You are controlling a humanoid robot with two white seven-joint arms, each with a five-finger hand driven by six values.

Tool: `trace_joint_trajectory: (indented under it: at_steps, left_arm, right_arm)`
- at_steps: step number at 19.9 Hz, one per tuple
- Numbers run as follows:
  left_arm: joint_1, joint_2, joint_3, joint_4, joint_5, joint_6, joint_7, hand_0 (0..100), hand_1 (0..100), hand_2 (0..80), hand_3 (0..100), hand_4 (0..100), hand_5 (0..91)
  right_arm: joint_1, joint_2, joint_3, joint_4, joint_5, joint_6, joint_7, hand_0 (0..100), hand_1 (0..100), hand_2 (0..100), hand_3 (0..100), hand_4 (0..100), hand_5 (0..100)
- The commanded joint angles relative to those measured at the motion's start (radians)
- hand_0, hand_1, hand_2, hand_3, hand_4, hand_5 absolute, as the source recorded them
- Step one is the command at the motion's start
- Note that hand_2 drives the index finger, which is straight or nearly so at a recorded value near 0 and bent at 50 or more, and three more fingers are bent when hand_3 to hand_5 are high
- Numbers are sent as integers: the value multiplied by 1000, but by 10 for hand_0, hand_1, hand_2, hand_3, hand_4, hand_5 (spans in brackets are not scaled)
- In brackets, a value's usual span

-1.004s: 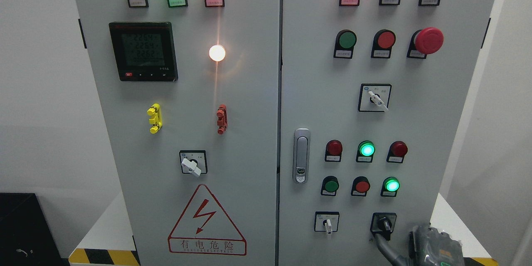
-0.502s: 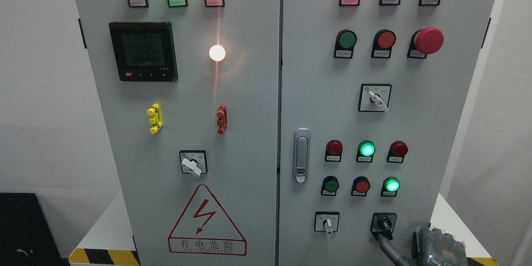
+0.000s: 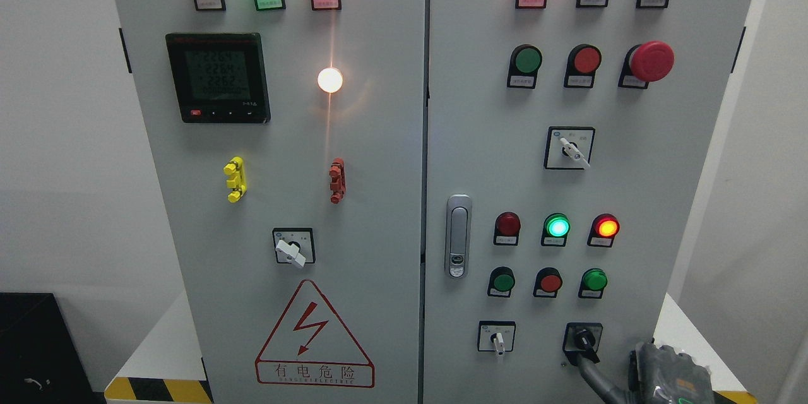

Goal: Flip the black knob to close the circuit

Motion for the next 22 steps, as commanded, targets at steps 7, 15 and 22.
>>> trace_joint_trajectory:
  at_steps: [7,15,22]
  left_arm:
    - [6,-1,0,0,0,0,1,120,556,0,0,0,0]
    - [6,-1,0,0,0,0,1,120,556,0,0,0,0]
    - [6,0,0,0,0,0,1,120,556,0,0,0,0]
  right_arm:
    - [-4,0,-19,-16,-4,0,-1,0,0,941,1000,958,943]
    - [3,3,-13,-26,-24,-2,-1,0,0,940,1000,955,942]
    - [9,3,7,-29,-24,-3,-3,0,0,939,1000,954,941]
